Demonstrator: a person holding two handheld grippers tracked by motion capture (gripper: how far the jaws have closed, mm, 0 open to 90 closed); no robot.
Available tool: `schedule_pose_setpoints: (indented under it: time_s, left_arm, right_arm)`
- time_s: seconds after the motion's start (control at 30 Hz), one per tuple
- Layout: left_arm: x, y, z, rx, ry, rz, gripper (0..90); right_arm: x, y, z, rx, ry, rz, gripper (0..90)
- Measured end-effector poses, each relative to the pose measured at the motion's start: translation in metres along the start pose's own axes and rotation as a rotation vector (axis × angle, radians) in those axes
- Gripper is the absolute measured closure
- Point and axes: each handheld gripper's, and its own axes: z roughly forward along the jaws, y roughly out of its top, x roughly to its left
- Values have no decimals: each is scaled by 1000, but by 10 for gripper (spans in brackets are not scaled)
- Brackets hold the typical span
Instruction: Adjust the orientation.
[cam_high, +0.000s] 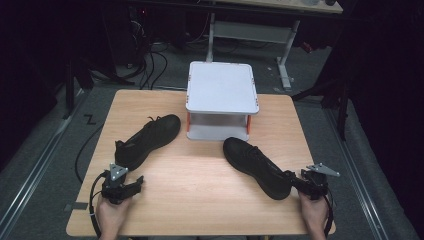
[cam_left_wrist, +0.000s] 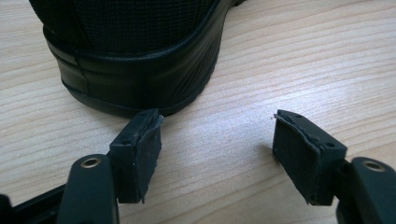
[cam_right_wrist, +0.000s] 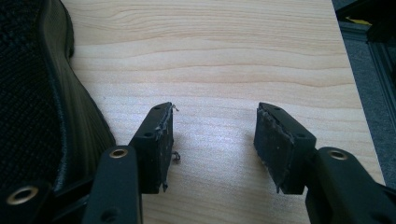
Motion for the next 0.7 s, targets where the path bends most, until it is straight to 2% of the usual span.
schedule_pose_setpoints:
  time_s: [0.7]
  left_arm:
    - [0, 0, -1, -4, 5, -5, 343]
  right_arm:
    - [0, 0, 0, 0, 1, 2, 470]
